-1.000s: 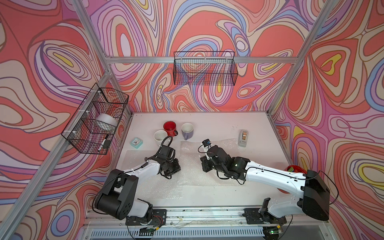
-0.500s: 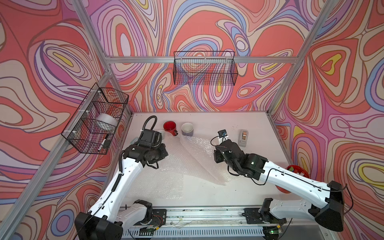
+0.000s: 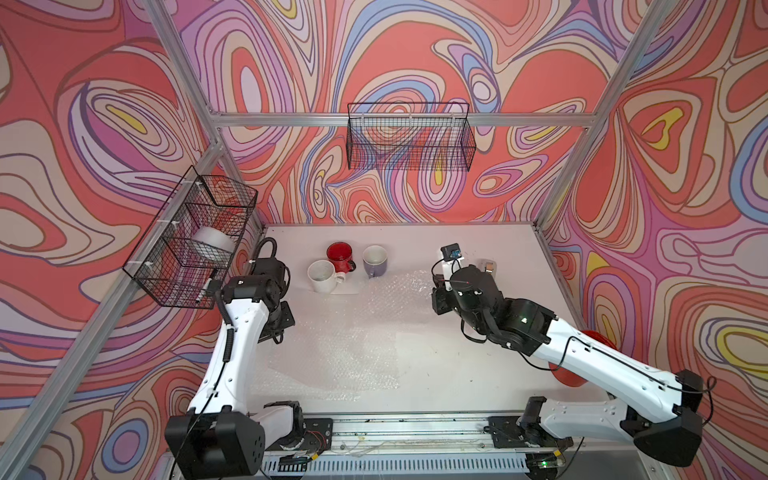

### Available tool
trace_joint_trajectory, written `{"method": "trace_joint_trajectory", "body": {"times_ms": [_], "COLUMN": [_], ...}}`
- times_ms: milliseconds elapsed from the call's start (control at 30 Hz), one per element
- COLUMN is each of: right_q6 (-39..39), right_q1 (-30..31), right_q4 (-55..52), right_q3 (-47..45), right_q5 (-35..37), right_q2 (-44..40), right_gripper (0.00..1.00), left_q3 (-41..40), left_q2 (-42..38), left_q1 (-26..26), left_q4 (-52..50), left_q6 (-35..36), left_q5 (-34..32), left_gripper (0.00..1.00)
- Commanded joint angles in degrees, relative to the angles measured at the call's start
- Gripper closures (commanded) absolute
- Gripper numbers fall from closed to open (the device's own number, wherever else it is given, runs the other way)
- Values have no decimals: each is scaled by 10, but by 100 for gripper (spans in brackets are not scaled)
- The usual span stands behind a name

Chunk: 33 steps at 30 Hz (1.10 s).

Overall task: Wrap mugs in bubble wrap
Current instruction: Place the bubble wrap at the center of the board.

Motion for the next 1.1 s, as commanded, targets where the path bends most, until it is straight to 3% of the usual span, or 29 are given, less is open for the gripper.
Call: {"method": "trace_joint_trajectory", "body": {"times_ms": [0,167,267,400,533,833,1067], "right_q6": [-47,-127,-192,-217,-233,-229,-208], "right_q1": [-1,-2,-33,-131,-194,-205,-206], "right_q4": [-35,-25,19,21,7,-28,-61], "right_q3": [53,89,112,186,261,305,312], "right_q5": [90,188,226,198,154,161,143], "right_q2": [-12,4,17,55,102,156,181], "right_gripper": [100,100,100,100,100,100,100], "left_q3": [32,47,46,55,81,122,173], "left_q2": [32,74,85,87,51,5,4], "left_q1": [10,21,24,34,47,119,134], "left_q4": [-28,-12,-1,2,17,-19,-35], "left_q6": [4,-1,-5,-6,11,77,73], "left_q5": [-77,-103,-108,-112,-62,1,-82], "left_gripper": [100,100,100,100,100,100,100]}}
